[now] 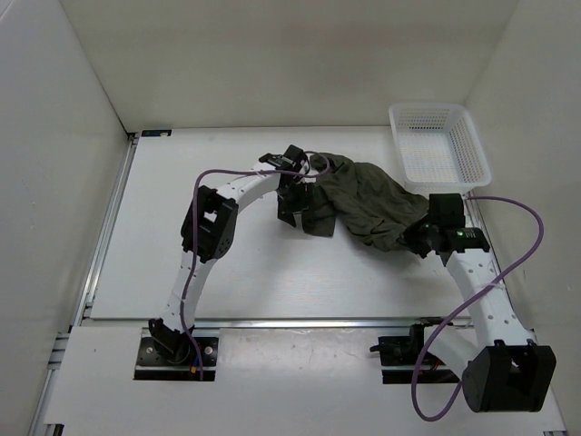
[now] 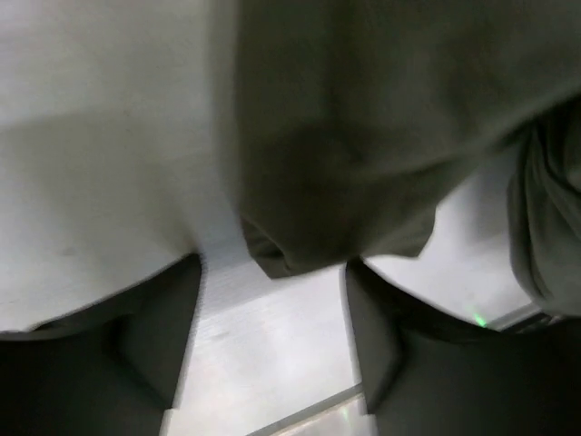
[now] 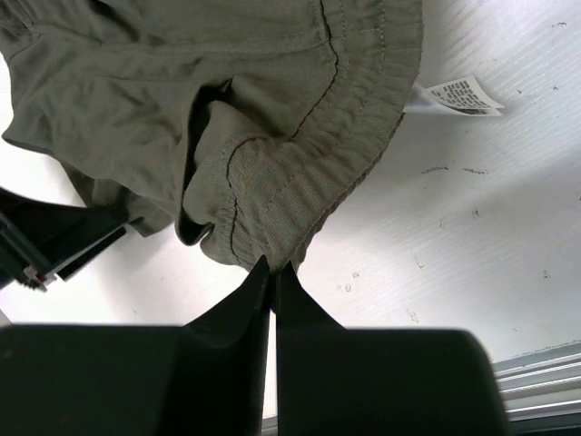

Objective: Fold and stack the shorts
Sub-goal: Move the shorts to the center of the board

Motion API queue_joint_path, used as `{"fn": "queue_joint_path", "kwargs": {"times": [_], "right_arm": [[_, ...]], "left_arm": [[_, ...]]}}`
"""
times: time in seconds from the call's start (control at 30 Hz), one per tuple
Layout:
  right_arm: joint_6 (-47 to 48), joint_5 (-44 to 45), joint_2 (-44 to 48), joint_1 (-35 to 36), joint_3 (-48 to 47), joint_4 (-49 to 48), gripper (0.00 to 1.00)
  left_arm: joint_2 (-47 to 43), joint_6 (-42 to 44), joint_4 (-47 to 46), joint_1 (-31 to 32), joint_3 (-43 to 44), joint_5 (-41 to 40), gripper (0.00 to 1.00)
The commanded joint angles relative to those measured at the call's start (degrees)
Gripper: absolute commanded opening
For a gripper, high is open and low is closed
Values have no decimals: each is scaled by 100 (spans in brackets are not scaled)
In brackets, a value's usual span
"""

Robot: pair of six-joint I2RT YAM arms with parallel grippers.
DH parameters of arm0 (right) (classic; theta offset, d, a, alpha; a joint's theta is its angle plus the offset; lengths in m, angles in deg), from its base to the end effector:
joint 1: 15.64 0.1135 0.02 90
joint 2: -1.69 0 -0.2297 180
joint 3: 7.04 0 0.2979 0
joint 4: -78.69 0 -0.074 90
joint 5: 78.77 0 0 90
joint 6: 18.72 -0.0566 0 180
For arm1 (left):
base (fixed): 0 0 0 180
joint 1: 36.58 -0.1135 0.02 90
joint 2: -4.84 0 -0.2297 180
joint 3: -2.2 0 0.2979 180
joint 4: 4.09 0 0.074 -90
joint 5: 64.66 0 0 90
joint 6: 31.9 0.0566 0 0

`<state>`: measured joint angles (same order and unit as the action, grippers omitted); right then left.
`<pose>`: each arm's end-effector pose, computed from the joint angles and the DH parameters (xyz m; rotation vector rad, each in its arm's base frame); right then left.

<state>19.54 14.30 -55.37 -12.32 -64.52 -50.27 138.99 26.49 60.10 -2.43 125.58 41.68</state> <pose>0.2755 0.0129 0.2076 1.0410 2.2572 0.3521 0.4098 -0.2972 0.0987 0.1242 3.0191 -0.5808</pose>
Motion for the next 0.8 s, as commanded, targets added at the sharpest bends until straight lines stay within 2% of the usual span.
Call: {"fn": "queue_joint_path", "kwargs": {"times": [0.0,0.03,0.07,0.1,0.2,0.3,0.37,0.43,0.5,0.6,0.7,0.77], "right_arm": [[147,71,177,-41,8,66,0],[217,71,177,-41,8,118,0],[218,19,177,-41,8,119,0],[279,18,177,-41,-45,119,0],[445,-35,230,-94,-273,233,0],[700,36,230,-94,-598,294,0],[902,132,-93,-146,-1000,173,0],[1026,27,-673,-199,-1449,49,0],[1236,-122,-1121,-199,-2493,48,0],[1509,-236,-1772,-199,-3883,48,0],[1781,-237,-1661,-199,-4361,48,0],[1904,-237,-1485,-199,-4126,-4,0]], "left_arm": [[252,-117,-28,-23,257,-359,69],[252,-117,-28,-23,336,-359,58],[339,-117,-28,-23,502,-359,22],[410,-117,-28,-23,600,-359,10],[201,-169,156,-241,829,-586,10],[-474,-38,296,-689,882,-1034,10],[-783,129,393,-988,1013,-1098,10],[-1092,331,560,-1454,1495,-1098,10],[-1232,515,964,-1858,2239,-958,10],[-1591,752,1377,-2297,2867,-957,10],[-2302,920,1378,-2736,2606,-904,10],[-2725,991,1378,-2948,1843,-773,10]]}}
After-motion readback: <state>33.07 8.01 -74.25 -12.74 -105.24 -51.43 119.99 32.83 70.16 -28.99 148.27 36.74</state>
